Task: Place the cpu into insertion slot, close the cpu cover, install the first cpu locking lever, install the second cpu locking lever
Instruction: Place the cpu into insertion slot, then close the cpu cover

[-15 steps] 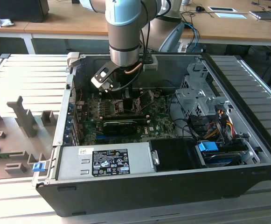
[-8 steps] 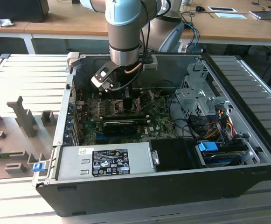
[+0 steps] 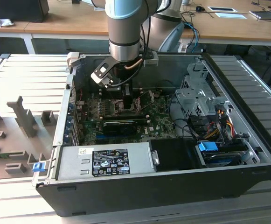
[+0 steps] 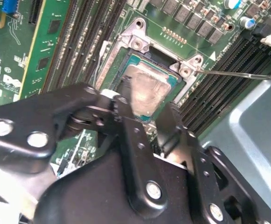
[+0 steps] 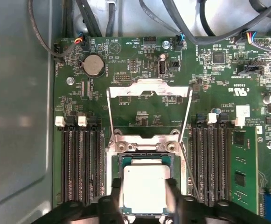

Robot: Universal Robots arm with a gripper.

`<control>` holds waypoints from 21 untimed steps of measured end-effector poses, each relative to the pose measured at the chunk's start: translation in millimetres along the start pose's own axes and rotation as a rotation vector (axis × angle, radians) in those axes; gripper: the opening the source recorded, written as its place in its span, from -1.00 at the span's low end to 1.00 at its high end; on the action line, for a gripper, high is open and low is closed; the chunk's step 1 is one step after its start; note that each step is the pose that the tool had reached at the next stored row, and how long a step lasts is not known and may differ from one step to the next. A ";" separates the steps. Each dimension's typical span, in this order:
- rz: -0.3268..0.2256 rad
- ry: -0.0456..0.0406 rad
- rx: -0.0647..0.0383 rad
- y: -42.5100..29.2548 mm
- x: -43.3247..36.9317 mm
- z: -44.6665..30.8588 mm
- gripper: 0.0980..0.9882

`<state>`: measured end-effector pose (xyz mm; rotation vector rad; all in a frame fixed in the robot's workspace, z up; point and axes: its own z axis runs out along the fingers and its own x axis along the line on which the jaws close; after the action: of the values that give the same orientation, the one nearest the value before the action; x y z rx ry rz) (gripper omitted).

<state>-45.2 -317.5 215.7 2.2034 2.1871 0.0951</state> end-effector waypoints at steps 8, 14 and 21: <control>-0.001 -0.0001 0.000 0.3 -3.5 -3.2 -0.98; -0.001 0.0000 0.000 0.7 -3.4 -8.4 -0.98; -0.001 0.0048 0.001 8.9 -5.6 -11.1 -0.98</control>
<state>-37.0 -323.4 227.3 2.2053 2.1907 0.0994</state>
